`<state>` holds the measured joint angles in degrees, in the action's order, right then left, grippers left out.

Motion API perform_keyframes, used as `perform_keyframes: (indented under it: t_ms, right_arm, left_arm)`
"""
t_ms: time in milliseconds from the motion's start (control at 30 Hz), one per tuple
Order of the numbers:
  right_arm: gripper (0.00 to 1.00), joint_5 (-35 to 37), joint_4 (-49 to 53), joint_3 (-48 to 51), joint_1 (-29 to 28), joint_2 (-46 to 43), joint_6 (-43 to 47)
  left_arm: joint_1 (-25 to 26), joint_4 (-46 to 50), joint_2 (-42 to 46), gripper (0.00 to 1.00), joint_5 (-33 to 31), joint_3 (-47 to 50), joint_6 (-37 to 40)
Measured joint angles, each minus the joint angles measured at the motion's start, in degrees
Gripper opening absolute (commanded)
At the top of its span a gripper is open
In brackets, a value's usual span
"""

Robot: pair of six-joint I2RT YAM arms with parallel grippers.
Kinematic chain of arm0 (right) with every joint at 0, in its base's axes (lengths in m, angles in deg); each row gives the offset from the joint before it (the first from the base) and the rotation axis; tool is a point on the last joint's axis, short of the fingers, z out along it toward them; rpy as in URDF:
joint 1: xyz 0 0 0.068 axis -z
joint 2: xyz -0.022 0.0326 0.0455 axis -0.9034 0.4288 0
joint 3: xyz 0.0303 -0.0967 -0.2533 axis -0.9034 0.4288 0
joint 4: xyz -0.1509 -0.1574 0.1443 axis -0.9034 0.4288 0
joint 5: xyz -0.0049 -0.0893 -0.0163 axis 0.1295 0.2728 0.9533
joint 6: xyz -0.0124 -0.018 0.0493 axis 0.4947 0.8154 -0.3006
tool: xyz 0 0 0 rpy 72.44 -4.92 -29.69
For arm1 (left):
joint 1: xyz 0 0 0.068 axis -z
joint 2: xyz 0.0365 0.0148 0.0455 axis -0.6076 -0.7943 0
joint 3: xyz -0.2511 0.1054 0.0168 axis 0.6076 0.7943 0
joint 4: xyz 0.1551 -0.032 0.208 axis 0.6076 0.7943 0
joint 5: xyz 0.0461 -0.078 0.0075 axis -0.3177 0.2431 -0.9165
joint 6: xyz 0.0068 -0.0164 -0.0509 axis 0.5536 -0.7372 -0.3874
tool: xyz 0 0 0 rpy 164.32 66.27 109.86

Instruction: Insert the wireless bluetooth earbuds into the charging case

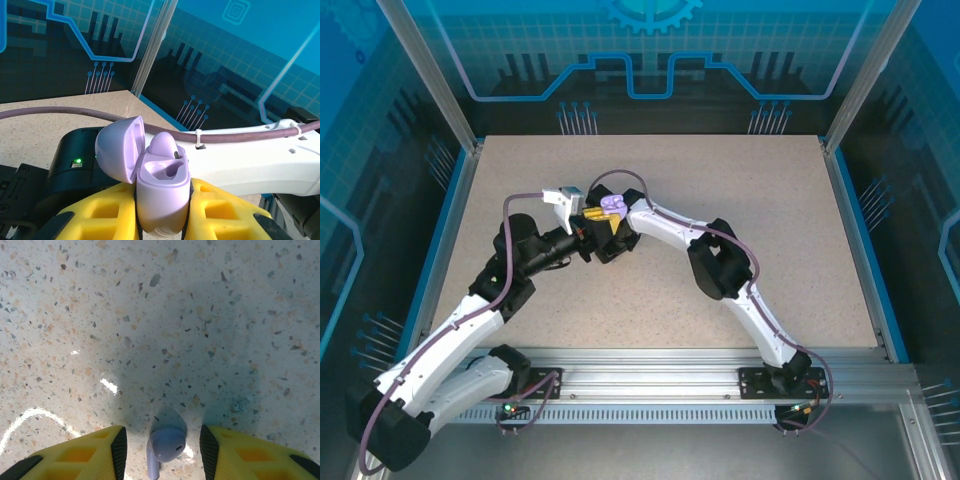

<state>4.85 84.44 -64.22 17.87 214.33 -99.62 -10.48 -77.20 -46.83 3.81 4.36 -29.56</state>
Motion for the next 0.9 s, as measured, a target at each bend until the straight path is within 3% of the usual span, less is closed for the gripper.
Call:
perform_keyframes:
  t_ms: [433,900]
  right_arm:
    - [0.36,6.97,4.04,-4.46,-2.01,2.49,0.20]
    - [0.26,6.69,2.69,-2.80,-1.79,1.66,-0.50]
  left_arm:
    - [0.00,-0.02,0.46,0.00,0.00,0.00,0.00]
    - [0.00,0.00,0.46,0.00,0.00,0.00,0.00]
